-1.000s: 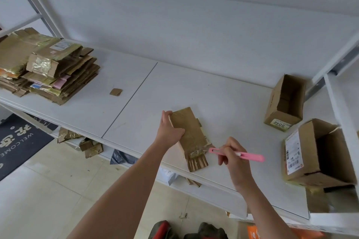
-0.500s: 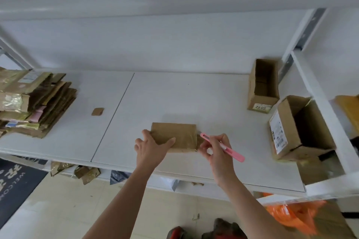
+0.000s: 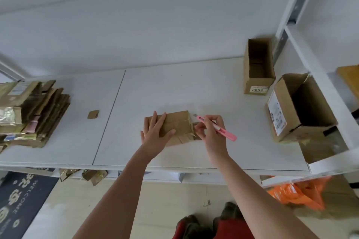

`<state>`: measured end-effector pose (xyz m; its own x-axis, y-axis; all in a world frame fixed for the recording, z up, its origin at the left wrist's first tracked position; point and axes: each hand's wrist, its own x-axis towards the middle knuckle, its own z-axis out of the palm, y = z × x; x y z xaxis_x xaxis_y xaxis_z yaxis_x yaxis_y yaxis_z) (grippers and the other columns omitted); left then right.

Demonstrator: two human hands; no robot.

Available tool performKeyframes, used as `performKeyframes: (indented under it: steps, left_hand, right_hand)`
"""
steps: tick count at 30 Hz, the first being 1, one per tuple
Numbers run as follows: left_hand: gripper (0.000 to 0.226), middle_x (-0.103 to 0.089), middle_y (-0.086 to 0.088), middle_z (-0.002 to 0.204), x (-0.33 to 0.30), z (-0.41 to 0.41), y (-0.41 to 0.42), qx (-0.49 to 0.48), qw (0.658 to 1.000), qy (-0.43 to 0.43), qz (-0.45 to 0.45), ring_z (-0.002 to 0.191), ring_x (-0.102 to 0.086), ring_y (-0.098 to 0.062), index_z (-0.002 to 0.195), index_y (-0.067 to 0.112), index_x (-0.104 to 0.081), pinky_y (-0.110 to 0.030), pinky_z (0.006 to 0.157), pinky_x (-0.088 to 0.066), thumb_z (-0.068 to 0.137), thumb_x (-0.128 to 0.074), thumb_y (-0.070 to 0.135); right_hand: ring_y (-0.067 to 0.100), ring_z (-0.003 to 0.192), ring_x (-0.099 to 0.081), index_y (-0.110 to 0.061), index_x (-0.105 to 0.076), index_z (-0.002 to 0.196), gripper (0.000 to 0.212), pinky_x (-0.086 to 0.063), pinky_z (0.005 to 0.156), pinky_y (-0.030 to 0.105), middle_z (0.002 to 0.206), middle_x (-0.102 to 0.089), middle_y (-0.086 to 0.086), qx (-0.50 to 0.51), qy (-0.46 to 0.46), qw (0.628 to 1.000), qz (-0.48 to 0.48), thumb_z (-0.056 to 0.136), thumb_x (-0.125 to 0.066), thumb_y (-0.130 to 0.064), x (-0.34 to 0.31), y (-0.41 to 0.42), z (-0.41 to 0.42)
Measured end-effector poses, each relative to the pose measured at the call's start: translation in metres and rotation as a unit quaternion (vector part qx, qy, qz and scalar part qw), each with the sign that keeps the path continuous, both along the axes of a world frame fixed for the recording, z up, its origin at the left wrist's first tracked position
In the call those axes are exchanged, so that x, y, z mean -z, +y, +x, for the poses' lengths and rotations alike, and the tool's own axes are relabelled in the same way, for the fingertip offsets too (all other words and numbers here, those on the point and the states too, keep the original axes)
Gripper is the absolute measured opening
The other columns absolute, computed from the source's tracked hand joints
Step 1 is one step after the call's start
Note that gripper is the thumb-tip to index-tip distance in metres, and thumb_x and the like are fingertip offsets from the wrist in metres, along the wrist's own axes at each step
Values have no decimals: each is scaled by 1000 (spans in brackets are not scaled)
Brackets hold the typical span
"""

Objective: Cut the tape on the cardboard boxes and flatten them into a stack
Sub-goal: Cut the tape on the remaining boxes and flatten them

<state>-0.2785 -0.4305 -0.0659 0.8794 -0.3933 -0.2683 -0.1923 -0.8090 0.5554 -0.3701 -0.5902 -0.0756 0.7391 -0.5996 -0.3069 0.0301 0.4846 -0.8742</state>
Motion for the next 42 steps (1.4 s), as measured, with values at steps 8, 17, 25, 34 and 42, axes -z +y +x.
performKeyframes:
  steps: [8, 17, 25, 34, 42]
  left_hand:
    - [70, 2, 13, 164, -1, 0, -1, -10, 1000, 10, -6, 149, 16, -14, 152, 43, -21, -49, 121, 2, 93, -59, 47]
    - [70, 4, 12, 164, 2, 0, -3, -8, 1000, 0, 17, 149, 17, -17, 153, 41, -18, -51, 120, 4, 95, -56, 47]
    - [70, 6, 10, 164, 3, 1, -4, 7, 999, -1, 37, 149, 20, -17, 155, 40, -15, -53, 119, 7, 97, -52, 47]
    - [70, -10, 5, 162, 4, 2, -4, 8, 998, -37, 45, 148, 6, -16, 154, 35, -23, -51, 119, -5, 94, -57, 47]
    - [74, -42, -3, 117, -31, -9, -24, -133, 981, -34, 134, 110, -54, -29, 122, 19, -43, -44, 88, -48, 76, -61, 74]
  right_hand:
    - [17, 79, -63, -10, -52, 91, 12, -53, 84, 39, 75, -65, 6, -48, 9, 998, -33, 102, -52, -16, 7, 1, 5]
    - [21, 79, -58, -9, -48, 86, 14, -51, 91, 56, 73, -59, 8, -100, 11, 994, -49, 99, -54, -12, 3, -8, 5]
    - [23, 81, -58, -8, -48, 82, 17, -53, 95, 53, 77, -57, 15, -136, 2, 987, -87, 98, -53, -6, 8, -11, -14]
    - [31, 89, -65, -14, -51, 82, 18, -52, 95, 54, 78, -66, 11, -173, 20, 973, -150, 100, -52, -10, 12, -13, -34]
    - [19, 73, -57, 4, -48, 93, 12, -57, 88, 52, 71, -57, 10, -92, -5, 992, -89, 100, -52, -6, 0, -18, -38]
